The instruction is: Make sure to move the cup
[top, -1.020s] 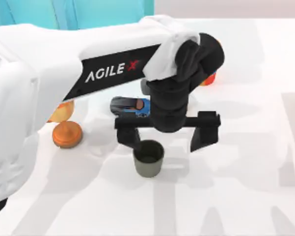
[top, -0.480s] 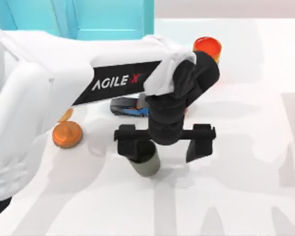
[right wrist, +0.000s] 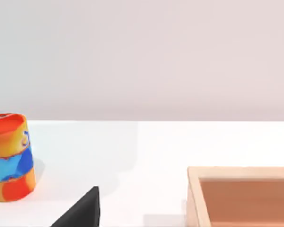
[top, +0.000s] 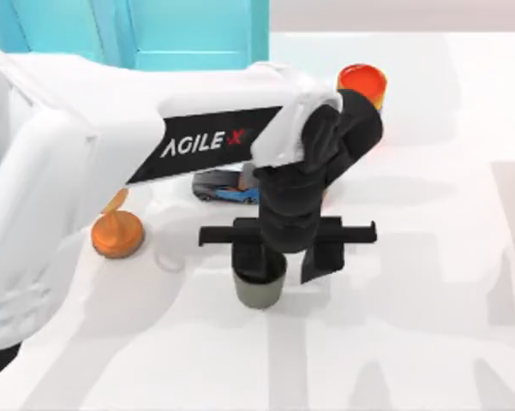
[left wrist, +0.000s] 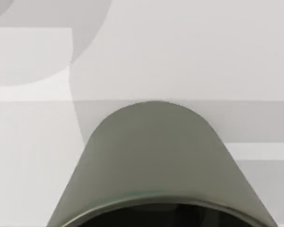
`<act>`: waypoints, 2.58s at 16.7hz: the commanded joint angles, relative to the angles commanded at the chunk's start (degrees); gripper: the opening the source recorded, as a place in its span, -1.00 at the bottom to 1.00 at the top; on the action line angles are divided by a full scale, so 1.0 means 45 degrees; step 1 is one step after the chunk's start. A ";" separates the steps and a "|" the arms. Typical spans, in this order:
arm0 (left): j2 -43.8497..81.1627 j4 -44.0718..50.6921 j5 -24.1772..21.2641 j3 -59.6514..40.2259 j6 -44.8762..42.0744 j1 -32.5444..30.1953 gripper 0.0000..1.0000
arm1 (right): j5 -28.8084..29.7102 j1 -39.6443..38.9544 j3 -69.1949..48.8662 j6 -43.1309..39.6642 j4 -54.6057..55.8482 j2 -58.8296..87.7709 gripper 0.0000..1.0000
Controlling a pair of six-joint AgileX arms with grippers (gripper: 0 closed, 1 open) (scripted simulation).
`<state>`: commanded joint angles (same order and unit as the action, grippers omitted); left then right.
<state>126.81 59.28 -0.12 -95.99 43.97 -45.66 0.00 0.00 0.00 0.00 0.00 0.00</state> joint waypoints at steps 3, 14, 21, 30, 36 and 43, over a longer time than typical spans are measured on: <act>0.0000 0.0000 0.0000 0.0000 0.0000 0.0000 -0.96 | 0.0000 0.0000 0.0000 0.0000 0.0000 0.0000 1.00; -0.0167 0.0092 0.0009 0.0077 -0.0131 0.0070 -1.00 | 0.0000 0.0000 0.0000 0.0000 0.0000 0.0000 1.00; -0.3590 0.1840 0.0242 0.2092 -0.3081 0.2347 -1.00 | 0.0000 0.0000 0.0000 0.0000 0.0000 0.0000 1.00; -0.6383 0.2360 0.0258 0.5446 -0.8369 0.7774 -1.00 | 0.0000 0.0000 0.0000 0.0000 0.0000 0.0000 1.00; -0.6880 0.0667 -0.0629 0.5865 -1.0043 1.0137 -1.00 | 0.0000 0.0000 0.0000 0.0000 0.0000 0.0000 1.00; -0.6716 0.0291 -0.0315 0.6297 -1.0394 1.0023 -1.00 | 0.0000 0.0000 0.0000 0.0000 0.0000 0.0000 1.00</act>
<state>96.59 60.59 -1.53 -67.66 -2.80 -0.56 0.00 0.00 0.00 0.00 0.00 0.00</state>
